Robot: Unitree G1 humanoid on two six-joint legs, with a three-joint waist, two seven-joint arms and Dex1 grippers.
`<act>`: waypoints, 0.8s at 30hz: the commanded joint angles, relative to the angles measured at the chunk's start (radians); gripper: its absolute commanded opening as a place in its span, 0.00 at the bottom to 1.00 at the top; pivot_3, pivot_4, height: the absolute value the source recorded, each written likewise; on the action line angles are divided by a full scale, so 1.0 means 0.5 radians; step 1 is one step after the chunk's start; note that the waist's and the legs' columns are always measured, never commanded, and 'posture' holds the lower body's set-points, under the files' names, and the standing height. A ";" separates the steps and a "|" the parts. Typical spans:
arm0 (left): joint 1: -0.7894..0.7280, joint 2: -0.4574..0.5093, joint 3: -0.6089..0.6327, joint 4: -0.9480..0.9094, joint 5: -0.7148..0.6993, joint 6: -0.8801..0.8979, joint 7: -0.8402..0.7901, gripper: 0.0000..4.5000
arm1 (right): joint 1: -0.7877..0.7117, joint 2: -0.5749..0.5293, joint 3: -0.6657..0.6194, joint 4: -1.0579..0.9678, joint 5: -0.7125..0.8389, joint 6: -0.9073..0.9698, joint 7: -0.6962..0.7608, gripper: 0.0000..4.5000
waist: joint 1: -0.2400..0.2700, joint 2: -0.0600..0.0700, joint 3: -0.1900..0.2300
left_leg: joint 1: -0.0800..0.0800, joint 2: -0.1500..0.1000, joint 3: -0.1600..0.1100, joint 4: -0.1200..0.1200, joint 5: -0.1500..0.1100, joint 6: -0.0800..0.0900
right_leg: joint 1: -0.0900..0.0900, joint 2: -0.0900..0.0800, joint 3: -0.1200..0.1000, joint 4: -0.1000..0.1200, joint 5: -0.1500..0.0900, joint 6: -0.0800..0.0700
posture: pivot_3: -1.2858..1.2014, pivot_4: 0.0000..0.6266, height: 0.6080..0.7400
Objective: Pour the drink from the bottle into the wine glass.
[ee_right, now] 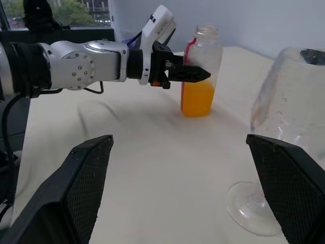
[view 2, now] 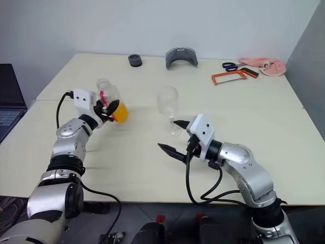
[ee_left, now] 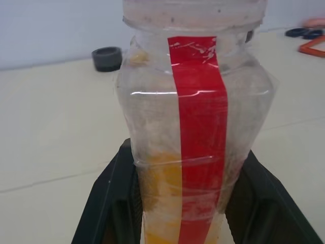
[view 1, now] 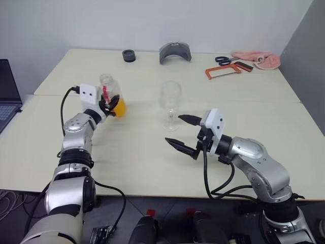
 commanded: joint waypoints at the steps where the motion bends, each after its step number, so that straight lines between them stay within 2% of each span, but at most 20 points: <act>1: -0.033 -0.002 -0.090 -0.337 0.046 -0.018 -0.030 0.38 | 0.009 -0.001 -0.143 -0.104 0.081 -0.033 -0.043 1.00 | 0.002 0.000 0.000 | 0.000 0.000 -0.001 0.000 0.000 0.000 | 0.000 0.000 0.000 0.000 0.000 0.000 | 0.52 0.24 1.00; 5: -0.057 0.002 -0.169 -0.453 0.114 -0.021 -0.023 0.38 | -0.002 0.008 -0.209 -0.063 0.108 -0.051 -0.075 1.00 | -0.003 0.000 0.000 | 0.000 -0.001 0.000 0.000 0.000 0.000 | 0.000 0.000 0.001 0.000 0.000 0.000 | 0.52 0.24 1.00; 9: -0.178 0.042 -0.370 -0.482 0.354 -0.232 -0.038 0.38 | -0.066 -0.020 -0.318 0.117 0.119 -0.207 -0.014 1.00 | -0.003 -0.001 0.000 | 0.001 -0.003 0.002 -0.001 0.000 0.001 | 0.000 0.003 0.000 0.000 0.000 0.000 | 0.52 0.24 1.00; 16: -0.341 0.073 -0.527 -0.324 0.608 -0.553 0.047 0.38 | -0.153 -0.169 -0.356 0.357 0.124 -0.347 0.166 1.00 | -0.003 -0.001 0.001 | 0.001 -0.003 0.014 -0.002 0.000 0.001 | 0.000 0.003 0.002 -0.001 0.000 0.000 | 0.52 0.24 1.00; 24: -0.479 0.127 -0.643 -0.120 0.875 -0.859 0.229 0.38 | -0.154 -0.182 -0.359 0.354 0.138 -0.341 0.166 1.00 | -0.003 -0.001 0.001 | 0.001 -0.003 0.019 -0.002 -0.001 0.001 | -0.001 0.003 0.004 0.000 0.000 0.000 | 0.52 0.24 1.00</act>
